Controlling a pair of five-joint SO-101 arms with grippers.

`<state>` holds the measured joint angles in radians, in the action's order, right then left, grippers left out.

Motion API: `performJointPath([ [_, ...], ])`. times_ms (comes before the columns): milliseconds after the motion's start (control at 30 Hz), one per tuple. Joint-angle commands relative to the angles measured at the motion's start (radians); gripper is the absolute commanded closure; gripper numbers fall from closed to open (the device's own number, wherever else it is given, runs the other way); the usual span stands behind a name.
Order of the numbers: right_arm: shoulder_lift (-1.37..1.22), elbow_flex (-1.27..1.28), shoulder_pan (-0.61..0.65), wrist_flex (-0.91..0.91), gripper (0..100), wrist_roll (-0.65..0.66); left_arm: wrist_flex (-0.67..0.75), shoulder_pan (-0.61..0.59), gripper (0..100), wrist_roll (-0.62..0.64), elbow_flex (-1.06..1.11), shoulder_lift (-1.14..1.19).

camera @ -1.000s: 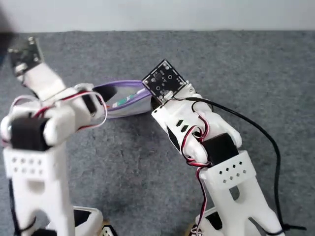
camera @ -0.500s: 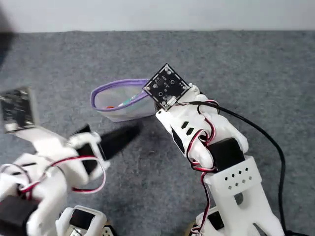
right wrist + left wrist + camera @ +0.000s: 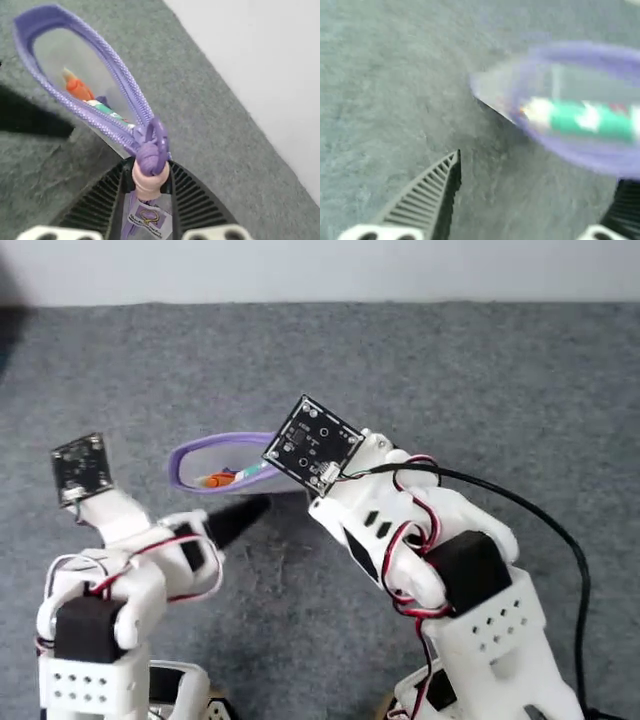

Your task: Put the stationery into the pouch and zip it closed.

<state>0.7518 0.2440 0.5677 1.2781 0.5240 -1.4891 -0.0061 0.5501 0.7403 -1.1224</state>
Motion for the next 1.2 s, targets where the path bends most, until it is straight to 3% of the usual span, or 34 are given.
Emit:
performJointPath([
  [0,0.048,-0.104,0.016,0.099,99.1,0.009,0.078,-0.032,55,0.011,-0.002,-0.014],
  [233,0.074,-0.169,0.036,0.314,99.1,0.008,0.31,-0.02,67,0.011,-0.004,0.026],
  [500,0.153,-0.167,0.11,0.453,99.1,0.008,0.381,0.215,70,0.017,-0.101,0.236],
  [967,0.154,-0.15,-0.11,0.481,99.1,0.008,0.381,0.471,70,0.011,-0.371,0.559],
  [1167,0.156,-0.068,-0.255,0.479,99.1,0.012,0.376,0.476,70,0.011,-0.395,0.601],
])
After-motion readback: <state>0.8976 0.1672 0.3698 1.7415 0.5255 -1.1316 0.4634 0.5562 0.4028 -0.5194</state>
